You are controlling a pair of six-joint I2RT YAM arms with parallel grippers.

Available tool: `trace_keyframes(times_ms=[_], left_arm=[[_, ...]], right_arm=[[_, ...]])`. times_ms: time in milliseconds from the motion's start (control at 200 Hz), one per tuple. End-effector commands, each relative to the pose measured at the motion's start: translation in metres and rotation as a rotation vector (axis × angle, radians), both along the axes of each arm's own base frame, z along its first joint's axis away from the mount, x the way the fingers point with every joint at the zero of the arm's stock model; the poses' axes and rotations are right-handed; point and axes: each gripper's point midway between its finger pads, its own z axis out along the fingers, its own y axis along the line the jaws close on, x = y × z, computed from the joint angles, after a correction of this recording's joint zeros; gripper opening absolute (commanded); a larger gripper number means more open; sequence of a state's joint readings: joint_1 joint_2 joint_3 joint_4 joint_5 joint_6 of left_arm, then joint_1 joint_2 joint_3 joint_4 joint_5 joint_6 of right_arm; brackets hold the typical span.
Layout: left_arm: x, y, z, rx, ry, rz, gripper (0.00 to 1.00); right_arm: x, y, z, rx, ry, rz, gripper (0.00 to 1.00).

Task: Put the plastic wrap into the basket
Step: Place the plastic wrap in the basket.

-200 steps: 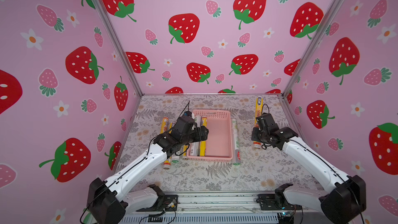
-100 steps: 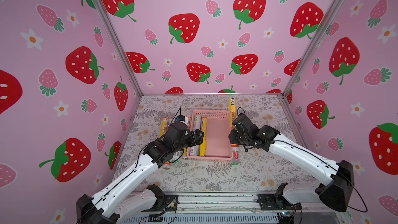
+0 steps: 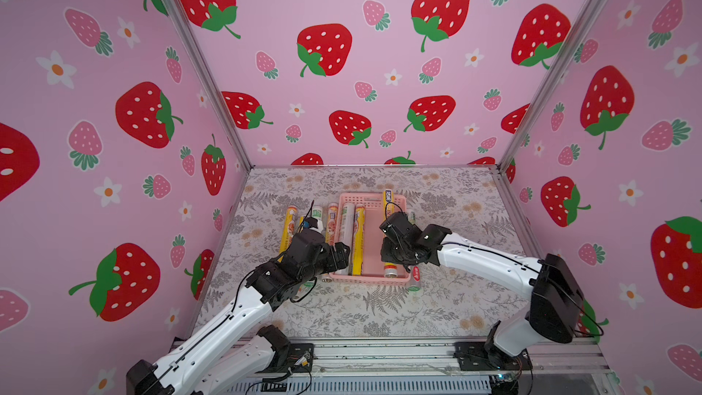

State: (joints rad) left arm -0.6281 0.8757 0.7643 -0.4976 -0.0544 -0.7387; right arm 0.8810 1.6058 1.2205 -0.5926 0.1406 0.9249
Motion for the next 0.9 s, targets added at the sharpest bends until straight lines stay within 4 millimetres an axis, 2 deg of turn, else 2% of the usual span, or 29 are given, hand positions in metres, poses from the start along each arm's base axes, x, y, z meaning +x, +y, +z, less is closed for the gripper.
trace_keyframes(times_ms=[0, 200, 505, 670, 895], left_arm=[[0.000, 0.006, -0.006, 0.005, -0.004, 0.027, 0.92], [0.007, -0.002, -0.003, -0.009, -0.020, 0.010, 0.92], [0.015, -0.014, -0.015, 0.001, 0.011, -0.019, 0.92], [0.017, -0.014, -0.022, 0.018, 0.033, -0.015, 0.92], [0.014, -0.009, -0.026, 0.029, 0.035, -0.004, 0.92]], right_arm=[[0.014, 0.014, 0.008, 0.027, -0.043, -0.020, 0.21], [0.014, 0.013, -0.026, -0.048, -0.015, -0.043, 0.21], [0.013, 0.021, -0.056, -0.102, 0.035, -0.032, 0.22], [0.013, 0.026, -0.070, -0.123, 0.070, -0.023, 0.28], [0.016, 0.035, -0.076, -0.125, 0.086, -0.011, 0.40]])
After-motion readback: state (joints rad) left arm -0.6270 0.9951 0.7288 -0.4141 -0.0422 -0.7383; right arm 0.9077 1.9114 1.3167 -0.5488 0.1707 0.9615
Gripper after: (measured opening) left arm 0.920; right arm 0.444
